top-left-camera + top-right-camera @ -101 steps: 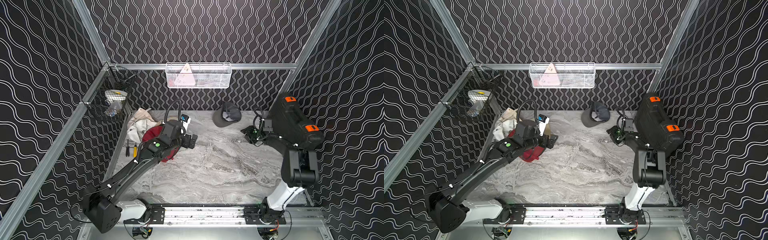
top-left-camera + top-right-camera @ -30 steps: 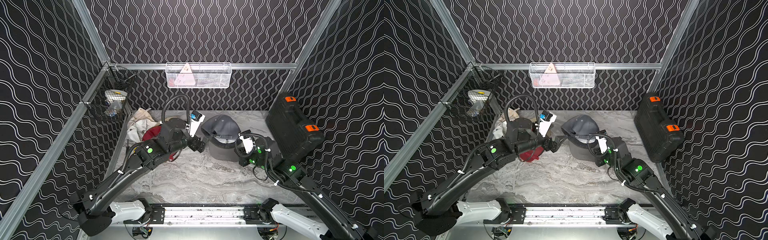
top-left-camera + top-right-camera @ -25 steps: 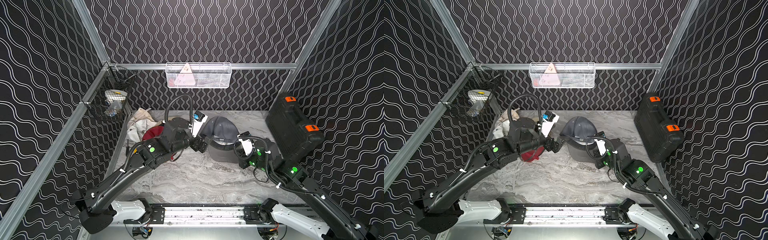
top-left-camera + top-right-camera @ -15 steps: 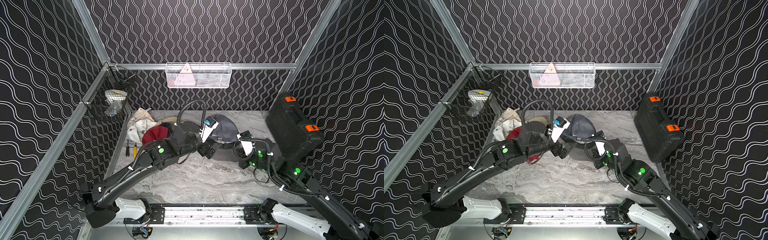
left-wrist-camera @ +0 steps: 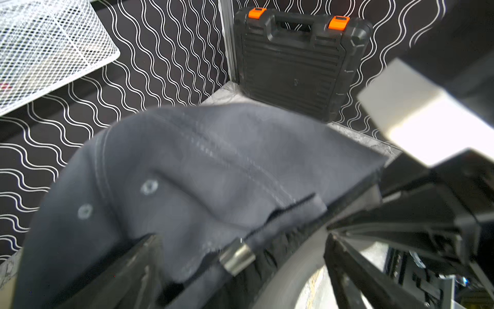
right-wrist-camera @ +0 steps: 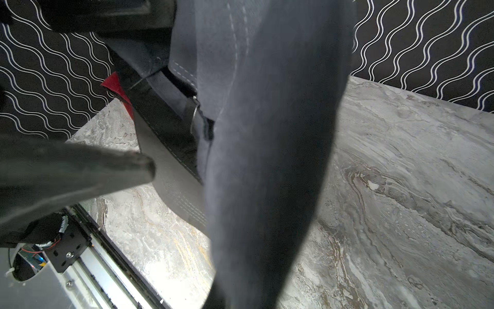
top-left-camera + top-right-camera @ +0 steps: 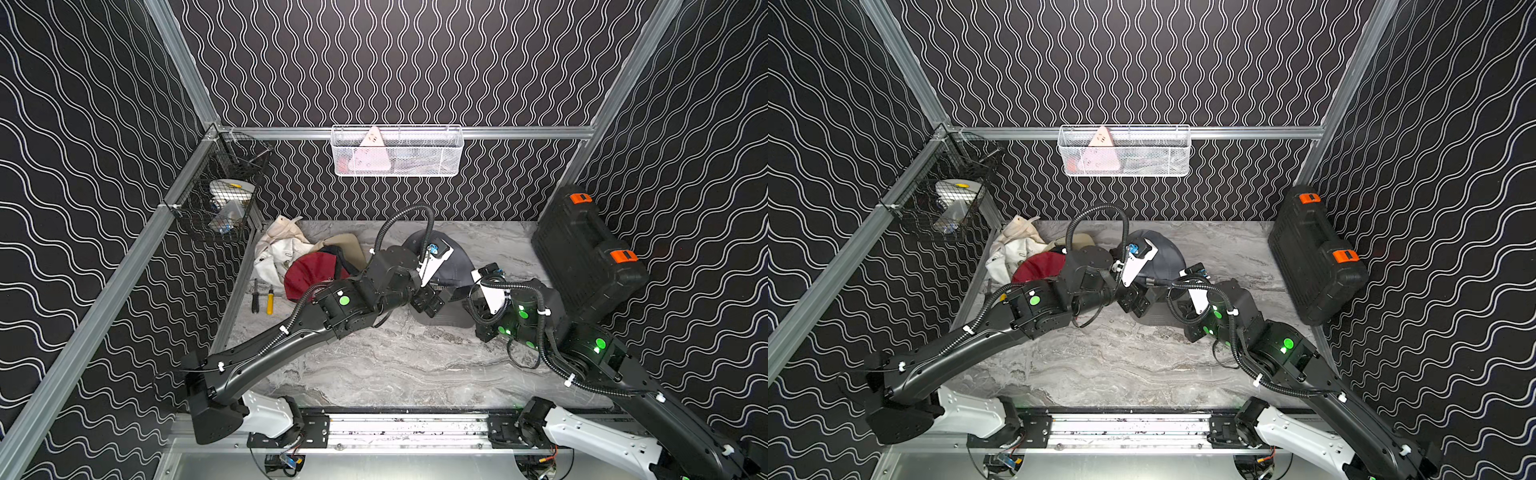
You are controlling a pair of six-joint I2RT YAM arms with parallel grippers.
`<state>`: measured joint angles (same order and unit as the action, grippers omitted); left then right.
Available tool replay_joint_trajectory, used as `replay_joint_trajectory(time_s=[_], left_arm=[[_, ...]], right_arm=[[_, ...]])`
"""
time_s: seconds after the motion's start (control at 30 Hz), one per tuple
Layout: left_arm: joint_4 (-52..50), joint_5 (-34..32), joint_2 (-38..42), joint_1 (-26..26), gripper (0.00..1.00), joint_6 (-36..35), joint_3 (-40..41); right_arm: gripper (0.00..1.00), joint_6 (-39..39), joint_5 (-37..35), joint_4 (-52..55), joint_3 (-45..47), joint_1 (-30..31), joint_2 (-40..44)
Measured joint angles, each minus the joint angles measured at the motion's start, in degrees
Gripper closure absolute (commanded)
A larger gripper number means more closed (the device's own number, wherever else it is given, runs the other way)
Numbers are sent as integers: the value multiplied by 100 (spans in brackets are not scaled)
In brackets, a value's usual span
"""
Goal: Open the adjustable buckle of the baseball cap
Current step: Pick up the baseball cap, then open the adjustable buckle on the baseball cap.
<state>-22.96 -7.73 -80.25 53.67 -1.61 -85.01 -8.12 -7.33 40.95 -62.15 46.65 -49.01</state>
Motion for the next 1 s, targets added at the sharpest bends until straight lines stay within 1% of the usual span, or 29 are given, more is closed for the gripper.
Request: replay_joint_trajectory(time_s=[0.27, 0.5, 0.57, 0.77, 1.0], left_arm=[[31, -79, -306, 11, 1, -153, -256], [-13, 190, -382, 11, 9, -151, -313], [-22, 306, -382, 11, 14, -151, -313], [-81, 715, -426, 11, 39, -146, -313], [-90, 907, -468, 11, 54, -146, -315]], right_arm=[[100, -133, 101, 9, -26, 267, -24], [100, -188, 15, 35, -79, 382, 35], [100, -188, -9, 55, -120, 382, 59], [100, -223, -26, 55, -173, 389, 138], [100, -326, 44, 109, -334, 398, 199]])
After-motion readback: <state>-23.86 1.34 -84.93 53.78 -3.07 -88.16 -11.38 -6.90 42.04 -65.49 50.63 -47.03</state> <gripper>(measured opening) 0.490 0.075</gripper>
